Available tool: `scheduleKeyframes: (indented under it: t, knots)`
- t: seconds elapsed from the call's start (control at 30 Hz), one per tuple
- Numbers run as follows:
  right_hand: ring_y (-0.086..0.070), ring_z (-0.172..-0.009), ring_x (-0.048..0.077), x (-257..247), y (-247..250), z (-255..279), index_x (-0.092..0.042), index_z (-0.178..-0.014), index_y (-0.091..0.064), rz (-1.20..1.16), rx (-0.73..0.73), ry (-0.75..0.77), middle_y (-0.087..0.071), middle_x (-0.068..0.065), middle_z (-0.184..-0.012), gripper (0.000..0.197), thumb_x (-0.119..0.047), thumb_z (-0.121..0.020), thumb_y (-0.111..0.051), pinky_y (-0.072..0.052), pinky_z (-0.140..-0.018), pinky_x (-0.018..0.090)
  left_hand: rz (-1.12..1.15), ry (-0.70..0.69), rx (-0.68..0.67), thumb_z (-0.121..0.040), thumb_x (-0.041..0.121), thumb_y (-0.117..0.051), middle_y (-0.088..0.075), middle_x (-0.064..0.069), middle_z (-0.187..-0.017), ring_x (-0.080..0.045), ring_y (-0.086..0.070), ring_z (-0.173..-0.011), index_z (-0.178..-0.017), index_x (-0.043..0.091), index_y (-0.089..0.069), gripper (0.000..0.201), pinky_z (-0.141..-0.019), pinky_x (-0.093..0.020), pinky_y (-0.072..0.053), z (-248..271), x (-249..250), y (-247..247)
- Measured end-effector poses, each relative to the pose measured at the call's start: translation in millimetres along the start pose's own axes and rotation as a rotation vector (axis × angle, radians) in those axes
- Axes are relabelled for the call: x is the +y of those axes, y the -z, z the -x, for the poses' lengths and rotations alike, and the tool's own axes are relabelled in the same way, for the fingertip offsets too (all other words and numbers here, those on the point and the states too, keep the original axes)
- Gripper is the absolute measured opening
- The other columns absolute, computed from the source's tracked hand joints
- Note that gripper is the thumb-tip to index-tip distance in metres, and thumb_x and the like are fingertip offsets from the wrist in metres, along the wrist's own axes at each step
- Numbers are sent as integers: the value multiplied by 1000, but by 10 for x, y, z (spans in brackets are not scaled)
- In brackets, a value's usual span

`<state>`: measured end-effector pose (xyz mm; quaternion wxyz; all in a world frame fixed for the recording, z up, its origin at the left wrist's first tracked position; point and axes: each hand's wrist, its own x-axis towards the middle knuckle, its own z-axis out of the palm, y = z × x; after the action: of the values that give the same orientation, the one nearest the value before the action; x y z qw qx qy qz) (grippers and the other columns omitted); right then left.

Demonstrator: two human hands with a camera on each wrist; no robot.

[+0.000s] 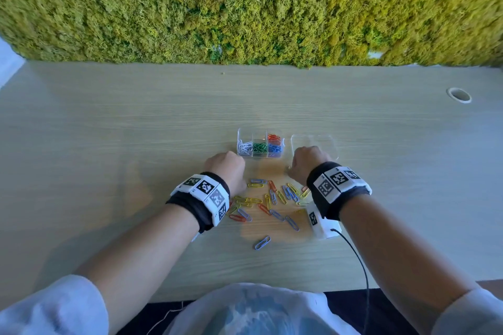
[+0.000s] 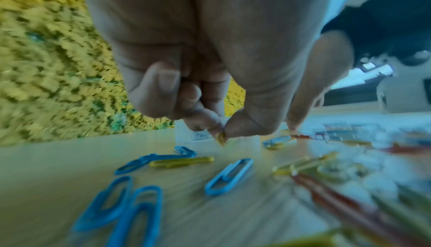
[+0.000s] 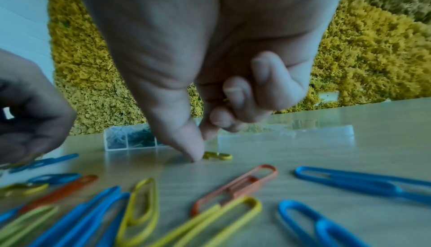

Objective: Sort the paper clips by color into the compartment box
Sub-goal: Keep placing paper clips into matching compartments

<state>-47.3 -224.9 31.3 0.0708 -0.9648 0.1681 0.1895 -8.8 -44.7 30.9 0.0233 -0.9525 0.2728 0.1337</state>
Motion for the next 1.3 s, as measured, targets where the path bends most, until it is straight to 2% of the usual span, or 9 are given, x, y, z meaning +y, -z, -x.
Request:
scheduleKeyframes:
  t: [0.07,0.3,0.5,0.63,0.77,0.9,1.07,1.2,1.3]
  knots:
    - [-63,-80,20,12,24,-3,-8,-99,-62,8,12,10,-63,6,-94,28,-34,-89,-58,-53,-65,27,190,24,24,-80,23,-60,-59,-1,-84,-19,-57,-73,-74,14,-58,11,-65,-29,-48,7,-58,21]
    - [-51,-55,14,-29,27,-35,-11,-72,-55,-22,-61,-23,-54,1,-68,24,-31,-85,-55,-37,-44,20,1442,291,-41,-83,-3,-57,-66,-5,-61,-13,-61,-49,-73,8,-58,15,-42,-21,-48,74,-317,43]
    - [-51,-54,13,-4,55,-7,-13,-74,-58,-157,-108,4,-54,-3,-67,21,-34,-81,-59,-43,-49,20,1693,302,-4,-91,-11,-42,-58,-5,-56,-10,-59,-42,-82,6,-59,25,-43,-18,-52,121,-518,9]
    - [-45,-51,12,26,54,44,-14,-76,-60,-776,-140,41,-53,-4,-56,10,-8,-84,-58,-40,-47,19,1839,394,3,-86,-7,-29,-42,-7,-65,-13,-54,-39,-70,10,-42,26,-39,-20,-48,96,-600,-7]
    - [-49,-45,13,22,21,105,-6,-91,-60,-1579,-308,-80,-51,7,-63,21,3,-91,-41,-41,-39,17,1221,314,11,-72,19,-57,-43,0,-59,-15,-42,-46,-72,16,-49,8,-42,-20,-35,82,-643,2]
    - [-51,-46,12,-66,14,166,-10,-80,-57,-1666,-409,-90,-49,2,-62,21,-5,-93,-40,-40,-39,15,472,57,-27,-76,24,-68,-61,1,-78,-21,-59,-71,-83,28,-63,9,-65,-31,-48,84,-617,1]
    - [-43,-52,8,-310,-31,229,-16,-84,-67,-789,-287,180,-48,-5,-62,9,-13,-89,-59,-36,-45,15,251,-5,-36,-78,27,-63,-64,8,-107,-16,-60,-97,-88,32,-69,13,-80,-28,-50,53,-547,-48]
    - [-53,-67,8,-501,-22,254,-18,-98,-72,-266,-90,296,-54,-13,-70,18,-22,-88,-58,-38,-51,16,208,21,-57,-76,27,-61,-58,10,-91,-18,-60,-94,-79,33,-64,7,-73,-24,-43,55,-526,-10]
    - [-62,-93,17,-621,-65,230,-13,-110,-66,83,-31,349,-66,0,-104,28,-28,-94,-48,-52,-74,24,223,22,-58,-75,27,-62,-54,10,-87,-18,-61,-93,-82,31,-67,9,-76,-25,-47,50,-536,-23]
